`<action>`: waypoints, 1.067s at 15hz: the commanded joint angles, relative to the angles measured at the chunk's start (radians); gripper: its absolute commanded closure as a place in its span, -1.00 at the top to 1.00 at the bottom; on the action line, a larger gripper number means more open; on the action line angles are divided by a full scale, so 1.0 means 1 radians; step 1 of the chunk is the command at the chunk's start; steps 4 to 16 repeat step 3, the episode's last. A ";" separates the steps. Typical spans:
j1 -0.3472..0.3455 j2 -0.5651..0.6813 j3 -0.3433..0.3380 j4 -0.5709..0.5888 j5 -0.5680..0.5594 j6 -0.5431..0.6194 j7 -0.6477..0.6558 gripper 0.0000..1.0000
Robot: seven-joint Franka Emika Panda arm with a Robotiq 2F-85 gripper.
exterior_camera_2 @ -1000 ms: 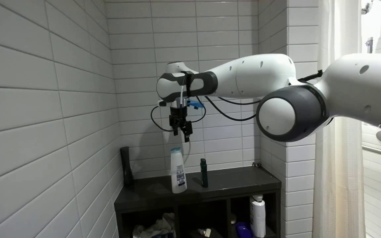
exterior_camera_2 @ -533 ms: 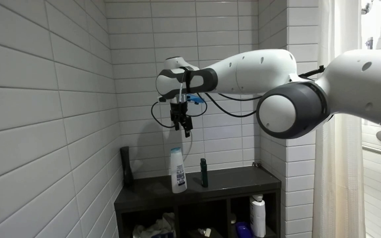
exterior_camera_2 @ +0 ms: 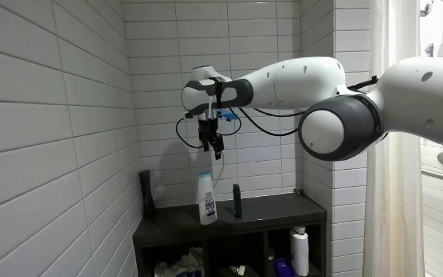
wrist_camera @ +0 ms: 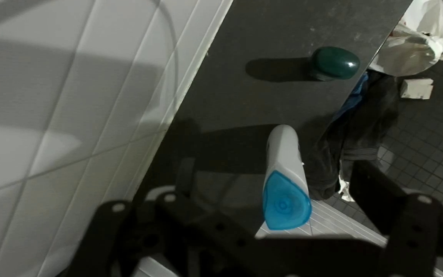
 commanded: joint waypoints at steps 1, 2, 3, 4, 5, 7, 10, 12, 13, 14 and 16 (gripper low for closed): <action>0.001 -0.019 0.002 -0.032 -0.003 0.012 0.003 1.00; 0.001 -0.019 0.002 -0.032 -0.003 0.012 0.003 1.00; 0.001 -0.019 0.002 -0.032 -0.003 0.012 0.003 1.00; 0.001 -0.019 0.002 -0.032 -0.003 0.012 0.003 1.00; 0.001 -0.019 0.002 -0.032 -0.003 0.012 0.003 1.00; 0.001 -0.019 0.002 -0.032 -0.003 0.012 0.003 1.00; 0.001 -0.019 0.002 -0.032 -0.003 0.012 0.003 1.00; 0.001 -0.019 0.002 -0.032 -0.003 0.012 0.003 1.00; 0.001 -0.019 0.002 -0.032 -0.003 0.012 0.003 1.00; 0.001 -0.019 0.002 -0.032 -0.003 0.012 0.003 1.00; 0.001 -0.019 0.002 -0.032 -0.003 0.012 0.003 1.00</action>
